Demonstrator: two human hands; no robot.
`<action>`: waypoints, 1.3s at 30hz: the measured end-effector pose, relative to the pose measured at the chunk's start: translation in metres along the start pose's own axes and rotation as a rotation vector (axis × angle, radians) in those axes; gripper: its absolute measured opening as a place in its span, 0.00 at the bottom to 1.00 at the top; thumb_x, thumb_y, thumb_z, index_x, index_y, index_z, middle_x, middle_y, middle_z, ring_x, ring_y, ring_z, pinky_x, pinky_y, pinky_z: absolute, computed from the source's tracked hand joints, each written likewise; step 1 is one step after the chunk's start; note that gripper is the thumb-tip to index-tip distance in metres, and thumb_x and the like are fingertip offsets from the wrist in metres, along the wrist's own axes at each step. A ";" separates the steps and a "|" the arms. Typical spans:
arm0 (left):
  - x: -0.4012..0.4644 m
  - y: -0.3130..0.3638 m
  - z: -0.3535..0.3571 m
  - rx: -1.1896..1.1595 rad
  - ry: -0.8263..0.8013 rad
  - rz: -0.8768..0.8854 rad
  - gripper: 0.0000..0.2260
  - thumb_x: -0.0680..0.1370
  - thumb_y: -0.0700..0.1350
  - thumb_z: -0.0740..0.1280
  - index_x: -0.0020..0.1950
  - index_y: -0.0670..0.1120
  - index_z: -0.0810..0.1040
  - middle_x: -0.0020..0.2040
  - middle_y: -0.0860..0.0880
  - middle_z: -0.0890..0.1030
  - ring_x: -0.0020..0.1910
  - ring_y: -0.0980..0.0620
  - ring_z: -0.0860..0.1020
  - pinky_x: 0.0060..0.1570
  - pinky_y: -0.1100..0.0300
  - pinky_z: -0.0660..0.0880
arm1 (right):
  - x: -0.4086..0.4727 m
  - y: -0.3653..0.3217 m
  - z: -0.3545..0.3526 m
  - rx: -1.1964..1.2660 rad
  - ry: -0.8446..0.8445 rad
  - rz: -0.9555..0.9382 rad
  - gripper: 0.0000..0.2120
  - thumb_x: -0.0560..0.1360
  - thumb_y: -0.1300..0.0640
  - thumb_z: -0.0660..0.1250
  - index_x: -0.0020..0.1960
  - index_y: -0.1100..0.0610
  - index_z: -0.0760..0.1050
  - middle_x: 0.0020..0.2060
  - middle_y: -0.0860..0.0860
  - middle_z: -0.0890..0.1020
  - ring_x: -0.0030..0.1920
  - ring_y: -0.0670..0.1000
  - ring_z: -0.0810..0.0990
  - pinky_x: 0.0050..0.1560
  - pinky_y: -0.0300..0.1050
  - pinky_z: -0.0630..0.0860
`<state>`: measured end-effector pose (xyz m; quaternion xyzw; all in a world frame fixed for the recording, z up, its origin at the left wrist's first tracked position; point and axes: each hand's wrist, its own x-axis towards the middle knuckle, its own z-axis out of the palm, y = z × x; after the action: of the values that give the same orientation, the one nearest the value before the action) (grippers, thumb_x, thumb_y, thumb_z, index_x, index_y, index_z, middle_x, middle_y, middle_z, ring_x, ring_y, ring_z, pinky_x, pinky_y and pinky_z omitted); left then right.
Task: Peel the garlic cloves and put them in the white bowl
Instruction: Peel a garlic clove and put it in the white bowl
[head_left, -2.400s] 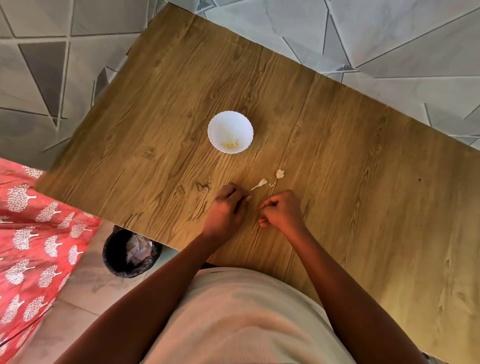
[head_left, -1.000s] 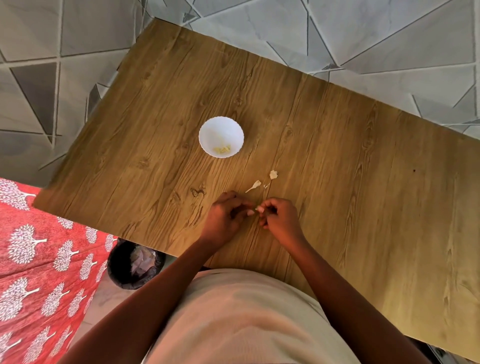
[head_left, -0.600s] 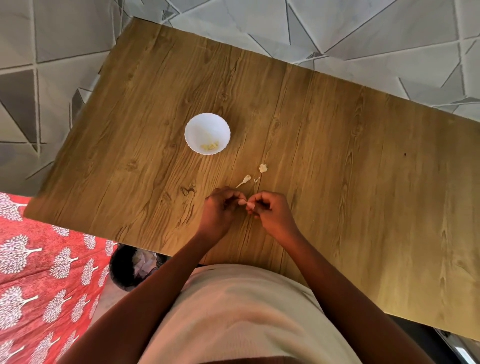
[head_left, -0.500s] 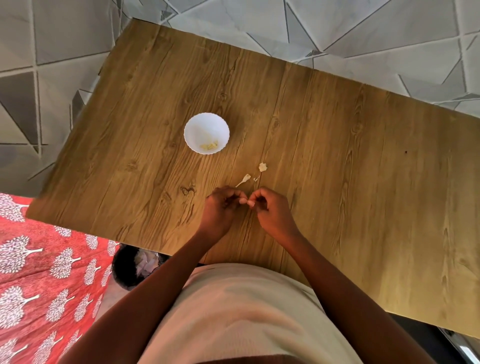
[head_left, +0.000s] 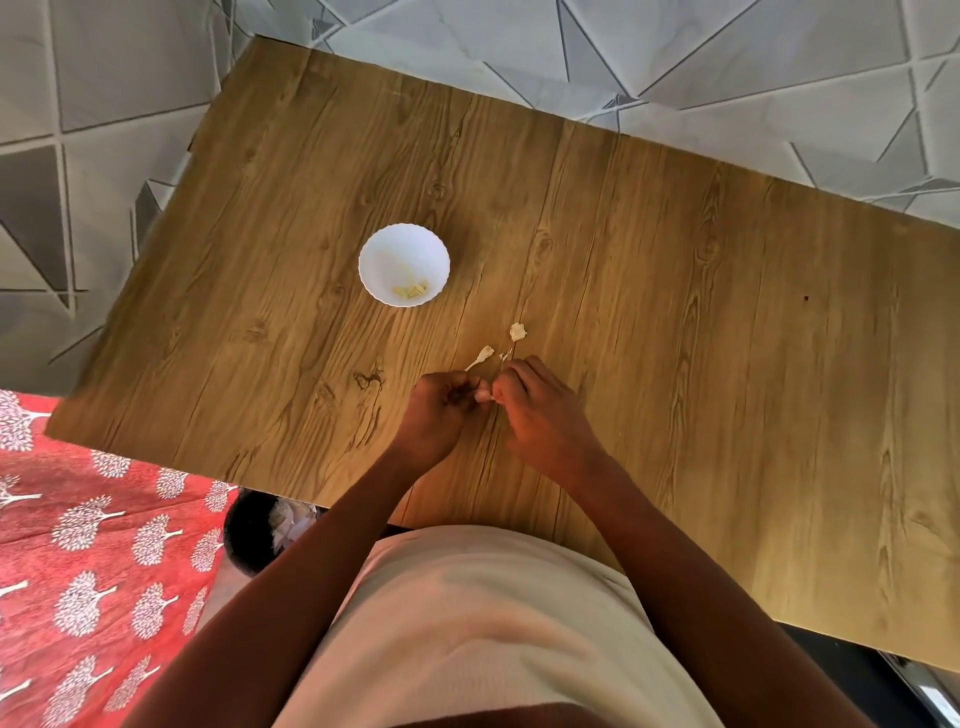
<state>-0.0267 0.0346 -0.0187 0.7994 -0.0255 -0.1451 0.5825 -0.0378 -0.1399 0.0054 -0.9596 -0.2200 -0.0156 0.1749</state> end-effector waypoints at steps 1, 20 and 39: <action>0.000 0.000 0.000 0.025 -0.006 0.013 0.04 0.79 0.33 0.70 0.47 0.39 0.85 0.41 0.50 0.84 0.43 0.55 0.81 0.46 0.61 0.75 | 0.000 -0.001 0.001 0.076 -0.025 0.087 0.08 0.69 0.67 0.68 0.46 0.59 0.74 0.45 0.55 0.79 0.48 0.54 0.77 0.40 0.45 0.74; -0.007 -0.011 -0.002 0.061 0.047 0.009 0.07 0.78 0.36 0.71 0.46 0.47 0.84 0.44 0.52 0.84 0.46 0.57 0.81 0.49 0.62 0.76 | -0.007 0.000 0.003 0.549 -0.025 0.548 0.05 0.73 0.66 0.75 0.45 0.57 0.85 0.38 0.48 0.85 0.40 0.41 0.82 0.46 0.37 0.79; -0.003 -0.006 0.013 0.240 0.103 0.019 0.05 0.79 0.38 0.71 0.43 0.42 0.82 0.37 0.54 0.79 0.39 0.64 0.76 0.39 0.72 0.66 | -0.002 -0.006 0.002 0.566 0.027 0.425 0.06 0.75 0.67 0.72 0.46 0.58 0.84 0.40 0.49 0.85 0.41 0.43 0.81 0.43 0.38 0.78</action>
<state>-0.0336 0.0247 -0.0271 0.8694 -0.0205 -0.0943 0.4846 -0.0423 -0.1350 0.0055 -0.8972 -0.0085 0.0700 0.4359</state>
